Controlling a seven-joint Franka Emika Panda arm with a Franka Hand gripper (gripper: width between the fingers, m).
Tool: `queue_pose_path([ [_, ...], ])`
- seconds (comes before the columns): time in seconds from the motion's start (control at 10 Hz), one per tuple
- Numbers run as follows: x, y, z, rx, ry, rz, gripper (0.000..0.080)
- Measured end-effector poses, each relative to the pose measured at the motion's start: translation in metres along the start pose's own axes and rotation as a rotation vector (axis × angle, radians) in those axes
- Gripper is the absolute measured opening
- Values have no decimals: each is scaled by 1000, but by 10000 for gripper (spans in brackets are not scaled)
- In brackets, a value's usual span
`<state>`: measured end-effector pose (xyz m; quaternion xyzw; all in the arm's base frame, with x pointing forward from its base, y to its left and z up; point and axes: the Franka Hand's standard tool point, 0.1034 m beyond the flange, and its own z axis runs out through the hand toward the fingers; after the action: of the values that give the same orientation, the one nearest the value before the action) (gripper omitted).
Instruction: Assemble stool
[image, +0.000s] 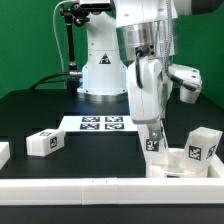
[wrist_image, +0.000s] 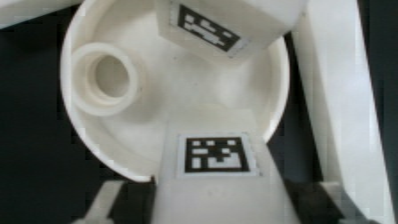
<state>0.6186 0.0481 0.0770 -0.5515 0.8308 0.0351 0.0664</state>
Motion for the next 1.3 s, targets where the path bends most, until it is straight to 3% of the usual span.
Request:
queue_pose_path([
  [0.4,0,-2,-1,4,-29,181,338],
  [0.5,-1,-2,-1,4,-32,167,409],
  [0.6,-2,-1,0,3,-35,159,409],
  [0.7,-2,-1,-1,4,-36,154,579],
  [0.8,-4,-3,-5,9,-41,90,579],
  [0.9,-7,-5,-15,21,-60,70,637],
  [1.1,-9,-9,-29,34,-73,-86,646],
  [1.3,-9,-10,-30,41,-69,-256,649],
])
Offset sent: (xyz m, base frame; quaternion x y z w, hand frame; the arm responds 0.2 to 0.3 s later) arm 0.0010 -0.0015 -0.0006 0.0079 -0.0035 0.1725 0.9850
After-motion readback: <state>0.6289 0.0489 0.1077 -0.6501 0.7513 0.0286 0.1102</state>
